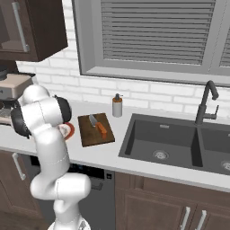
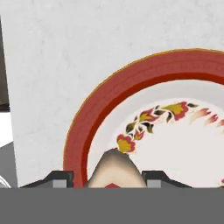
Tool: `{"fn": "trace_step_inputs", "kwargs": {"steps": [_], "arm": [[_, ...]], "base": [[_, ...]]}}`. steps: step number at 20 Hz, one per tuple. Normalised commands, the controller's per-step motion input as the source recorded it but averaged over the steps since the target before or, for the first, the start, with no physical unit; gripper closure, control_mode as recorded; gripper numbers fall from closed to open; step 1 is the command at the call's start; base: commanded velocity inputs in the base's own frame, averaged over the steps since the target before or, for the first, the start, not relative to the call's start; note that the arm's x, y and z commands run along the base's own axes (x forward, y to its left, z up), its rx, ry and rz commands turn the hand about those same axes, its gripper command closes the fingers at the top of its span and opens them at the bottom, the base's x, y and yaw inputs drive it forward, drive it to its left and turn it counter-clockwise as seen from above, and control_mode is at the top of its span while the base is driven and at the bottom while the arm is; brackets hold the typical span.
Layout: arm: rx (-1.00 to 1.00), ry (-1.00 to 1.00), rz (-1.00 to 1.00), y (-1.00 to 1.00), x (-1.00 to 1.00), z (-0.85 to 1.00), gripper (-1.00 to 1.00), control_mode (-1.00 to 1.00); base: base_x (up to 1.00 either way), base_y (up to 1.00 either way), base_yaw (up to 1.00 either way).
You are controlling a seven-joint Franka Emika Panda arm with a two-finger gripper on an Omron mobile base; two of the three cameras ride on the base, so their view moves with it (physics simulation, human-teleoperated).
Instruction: Pick up the knife from the drawer and place it on the cutting board. Then place the meat from the plate to the cutting board.
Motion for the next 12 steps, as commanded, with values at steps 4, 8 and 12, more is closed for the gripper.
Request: {"fn": "trace_step_inputs", "kwargs": {"steps": [4,8,12], "arm": [[0.08,-0.01,0.01,-1.0,-0.53,0.93,1.0,-1.0],[0.17,0.0,0.01,-1.0,-0.12,0.38,1.0,-1.0],[0.23,0.0,0.0,-1.0,0.0,0.0,1.0,-1.0]], "base": [[0.0,0.0,0.0],[0.0,0.0,0.0],[0.0,0.0,0.0]]}}
